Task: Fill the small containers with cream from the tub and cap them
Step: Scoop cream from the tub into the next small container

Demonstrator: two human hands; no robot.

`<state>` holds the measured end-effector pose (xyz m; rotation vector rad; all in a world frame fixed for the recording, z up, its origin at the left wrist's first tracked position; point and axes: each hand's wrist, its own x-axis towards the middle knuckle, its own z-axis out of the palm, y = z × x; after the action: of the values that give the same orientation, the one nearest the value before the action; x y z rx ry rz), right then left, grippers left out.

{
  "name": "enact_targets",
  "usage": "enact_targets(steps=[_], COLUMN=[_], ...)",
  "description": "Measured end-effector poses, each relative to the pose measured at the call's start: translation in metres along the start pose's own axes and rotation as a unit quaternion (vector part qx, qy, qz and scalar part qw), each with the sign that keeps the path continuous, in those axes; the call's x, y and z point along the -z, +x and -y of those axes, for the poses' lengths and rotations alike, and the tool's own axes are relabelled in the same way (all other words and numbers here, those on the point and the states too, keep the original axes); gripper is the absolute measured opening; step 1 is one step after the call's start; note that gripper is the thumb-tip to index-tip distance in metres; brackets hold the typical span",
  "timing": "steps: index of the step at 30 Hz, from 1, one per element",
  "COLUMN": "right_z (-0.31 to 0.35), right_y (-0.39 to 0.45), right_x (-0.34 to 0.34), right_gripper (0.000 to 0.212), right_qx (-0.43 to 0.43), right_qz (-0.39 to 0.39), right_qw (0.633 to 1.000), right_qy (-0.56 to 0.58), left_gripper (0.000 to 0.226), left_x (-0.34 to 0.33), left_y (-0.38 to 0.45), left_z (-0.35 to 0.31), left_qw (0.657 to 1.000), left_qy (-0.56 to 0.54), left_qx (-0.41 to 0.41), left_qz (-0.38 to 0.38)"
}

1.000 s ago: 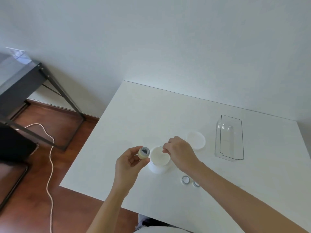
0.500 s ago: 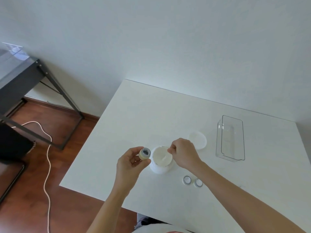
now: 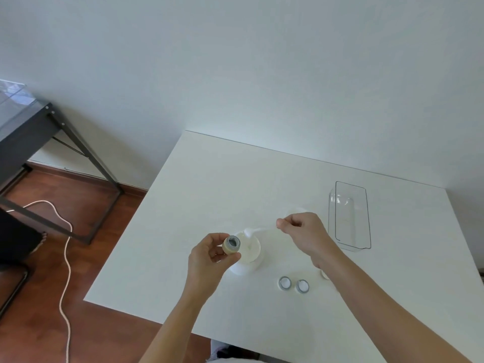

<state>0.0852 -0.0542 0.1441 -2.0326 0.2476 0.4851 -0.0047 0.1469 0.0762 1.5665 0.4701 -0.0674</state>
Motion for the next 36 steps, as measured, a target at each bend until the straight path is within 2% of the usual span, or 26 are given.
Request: enact_targets(steps=[6,10,12,15,17,19,22,26,29,32,34,36], right_z=[0.003,0.001,-0.002,-0.007,-0.011,-0.015,-0.017,-0.018,-0.017,-0.016,-0.014,-0.015], right_y=[-0.016,-0.029,-0.033,-0.036,-0.038,-0.038,-0.038,-0.038,-0.039,-0.038,-0.034,-0.025], right_x=[-0.009,-0.016,-0.016,-0.014,-0.012,-0.010,-0.007,-0.003,-0.002,0.001,0.002,0.000], right_gripper=[0.021,0.015,0.012,0.008,0.011,0.016,0.018,0.021,0.021,0.012,0.014,0.011], right_qx=[0.107,0.239,0.333,0.473,0.532,0.561,0.572,0.574,0.566,0.513,0.450,0.407], right_qz=[-0.064,-0.127,-0.150,-0.182,-0.205,-0.226,-0.247,-0.264,-0.263,-0.261,-0.260,-0.234], right_qw=[0.992,0.959,0.920,0.826,0.767,0.735,0.717,0.708,0.718,0.778,0.826,0.851], right_qy=[-0.023,-0.087,-0.142,-0.249,-0.293,-0.306,-0.313,-0.316,-0.307,-0.252,-0.217,-0.237], left_gripper=[0.032,0.032,0.032,0.033,0.032,0.032,0.034,0.034,0.035,0.036,0.037,0.037], left_x=[-0.011,-0.015,-0.015,-0.015,-0.015,-0.015,-0.015,-0.016,-0.015,-0.012,-0.009,-0.005], left_y=[0.001,0.000,0.000,0.000,0.001,0.002,0.002,0.003,0.003,0.004,0.004,0.004], left_z=[-0.010,-0.015,-0.016,-0.018,-0.019,-0.020,-0.021,-0.021,-0.019,-0.017,-0.015,-0.013], left_qw=[1.000,1.000,0.999,0.999,0.999,0.999,0.998,0.998,0.997,0.997,0.996,0.996], left_qy=[-0.016,-0.017,-0.027,-0.044,-0.049,-0.052,-0.058,-0.065,-0.070,-0.078,-0.084,-0.089], left_qx=[0.001,-0.002,-0.002,0.000,0.001,0.000,-0.004,-0.011,-0.010,-0.008,-0.006,-0.006], left_qz=[0.021,0.022,0.019,0.015,0.014,0.012,0.015,0.017,0.014,0.006,-0.003,-0.010])
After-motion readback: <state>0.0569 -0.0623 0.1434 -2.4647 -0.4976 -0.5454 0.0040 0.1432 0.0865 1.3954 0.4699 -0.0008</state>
